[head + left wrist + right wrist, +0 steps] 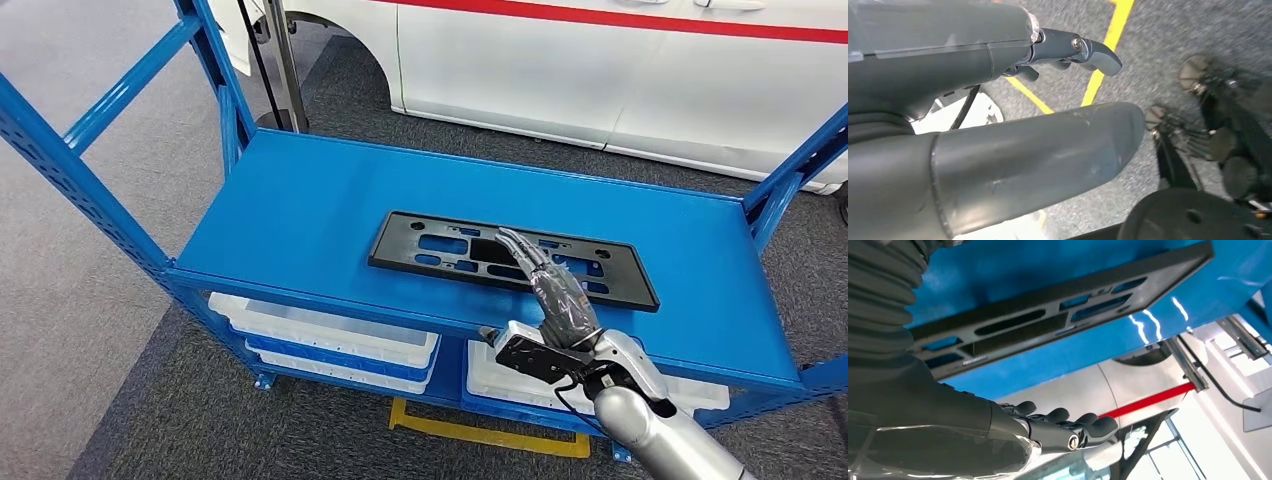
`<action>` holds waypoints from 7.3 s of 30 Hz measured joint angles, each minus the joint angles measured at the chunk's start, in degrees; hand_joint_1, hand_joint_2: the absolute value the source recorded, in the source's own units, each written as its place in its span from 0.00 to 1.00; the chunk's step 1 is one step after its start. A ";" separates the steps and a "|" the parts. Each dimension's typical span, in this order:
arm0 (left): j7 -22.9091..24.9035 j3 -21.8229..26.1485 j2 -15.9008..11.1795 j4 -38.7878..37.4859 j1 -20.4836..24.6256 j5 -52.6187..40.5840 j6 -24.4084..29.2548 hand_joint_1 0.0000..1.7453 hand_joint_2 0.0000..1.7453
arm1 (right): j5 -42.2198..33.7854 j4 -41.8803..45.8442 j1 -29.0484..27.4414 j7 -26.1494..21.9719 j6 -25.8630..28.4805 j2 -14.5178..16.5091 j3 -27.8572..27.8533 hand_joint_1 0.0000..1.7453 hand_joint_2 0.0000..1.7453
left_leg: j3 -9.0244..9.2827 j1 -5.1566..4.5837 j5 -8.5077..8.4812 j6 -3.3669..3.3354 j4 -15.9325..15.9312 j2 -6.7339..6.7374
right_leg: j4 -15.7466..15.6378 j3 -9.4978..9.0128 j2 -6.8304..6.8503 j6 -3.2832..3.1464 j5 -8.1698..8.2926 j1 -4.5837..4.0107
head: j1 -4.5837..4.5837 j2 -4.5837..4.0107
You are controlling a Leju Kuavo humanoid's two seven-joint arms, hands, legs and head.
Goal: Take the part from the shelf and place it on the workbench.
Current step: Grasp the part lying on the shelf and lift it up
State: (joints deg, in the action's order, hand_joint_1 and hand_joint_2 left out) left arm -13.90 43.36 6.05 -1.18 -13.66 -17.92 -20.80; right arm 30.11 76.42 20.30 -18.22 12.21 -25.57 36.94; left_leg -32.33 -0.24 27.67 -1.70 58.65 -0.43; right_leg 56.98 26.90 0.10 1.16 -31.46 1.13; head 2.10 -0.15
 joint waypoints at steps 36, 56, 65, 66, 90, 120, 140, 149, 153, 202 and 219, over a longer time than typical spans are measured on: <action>0.73 -3.46 0.63 0.00 0.35 4.89 -0.99 0.00 0.00 | 8.45 -21.60 13.17 0.84 -2.33 12.14 11.85 0.00 1.00 | 0.09 0.29 -0.13 0.15 -0.01 0.00 | 0.36 0.01 0.14 -0.09 -0.15 -0.30 | 0.00 0.00; 0.58 -4.61 0.63 0.00 0.29 5.73 -1.38 0.00 0.00 | 11.02 -26.81 15.00 1.57 0.38 14.57 14.91 0.00 1.00 | 0.09 0.29 -0.13 0.16 -0.01 -0.01 | 0.37 0.02 0.15 -0.09 -0.15 -0.30 | 0.00 0.00; 0.87 -6.01 0.51 0.00 0.29 6.97 -1.61 0.00 0.00 | 16.39 -33.45 16.43 4.33 8.61 17.16 16.04 0.00 1.00 | 0.10 0.30 -0.13 0.16 -0.01 0.00 | 0.38 0.02 0.14 -0.09 -0.15 -0.30 | 0.00 0.00; 0.87 -6.19 0.44 0.00 0.28 7.10 -1.75 0.00 0.00 | 16.94 -34.19 16.64 4.68 9.24 17.30 16.16 0.00 1.00 | 0.10 0.30 -0.13 0.16 -0.01 0.00 | 0.38 0.02 0.14 -0.09 -0.15 -0.30 | 0.00 0.00; 1.66 -9.14 -0.70 0.00 0.07 10.60 -1.66 0.00 0.00 | 27.79 -44.70 19.92 14.43 16.51 18.33 16.46 0.43 1.00 | 0.16 0.30 -0.14 0.16 -0.01 0.01 | 0.38 0.00 0.13 -0.10 -0.15 -0.30 | 0.00 0.00; 1.59 -10.63 -0.85 0.00 -0.21 12.32 -1.92 0.00 0.00 | 29.37 -37.78 18.35 14.72 12.25 16.51 16.09 0.99 1.00 | 0.16 0.30 -0.14 0.16 -0.01 0.03 | 0.39 0.01 0.11 -0.10 -0.16 -0.30 | 0.00 0.00; 1.53 -11.89 -1.47 0.00 -0.39 12.62 -2.67 0.00 1.00 | 29.35 -35.08 17.30 14.72 11.25 15.84 15.90 0.96 1.00 | 0.15 0.30 -0.14 0.16 -0.01 0.03 | 0.39 0.02 0.11 -0.10 -0.16 -0.30 | 0.00 0.00; 1.53 -12.10 -2.20 0.00 -0.52 12.83 -3.38 0.00 1.00 | 29.56 -35.44 17.07 15.27 8.60 15.83 15.57 0.00 1.00 | 0.15 0.30 -0.14 0.16 -0.01 0.03 | 0.39 0.01 0.11 -0.10 -0.16 -0.30 | 0.00 0.00; 1.53 -12.45 -2.46 0.00 -0.55 12.95 -3.93 0.00 1.00 | 30.77 -37.03 17.53 16.34 7.52 15.85 15.56 0.00 1.00 | 0.15 0.30 -0.14 0.16 -0.01 0.02 | 0.39 0.00 0.12 -0.10 -0.16 -0.30 | 0.00 0.00; 1.66 -14.84 -3.17 0.00 -0.67 15.88 -4.24 0.00 1.00 | 39.78 -40.77 19.33 24.60 1.93 16.75 15.65 0.96 1.00 | 0.34 0.30 -0.16 0.17 -0.01 0.04 | 0.39 -0.11 0.10 -0.10 -0.15 -0.30 | 0.00 0.00; 1.36 -15.15 -3.53 0.00 -0.80 16.02 -5.08 0.00 1.00 | 38.83 -39.69 19.11 24.05 0.21 16.74 15.59 0.98 1.00 | 0.29 0.30 -0.16 0.17 -0.01 0.03 | 0.40 -0.06 0.11 -0.11 -0.16 -0.30 | -0.01 0.00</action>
State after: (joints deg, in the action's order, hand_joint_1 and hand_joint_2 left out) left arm -12.54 28.21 2.52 -1.18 -14.46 -1.91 -25.87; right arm 68.94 36.74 39.41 5.83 12.41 -8.83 52.53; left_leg -32.04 0.07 27.51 -1.52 58.64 -0.40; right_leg 57.37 26.84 0.20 1.05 -31.62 0.83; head 2.09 -0.15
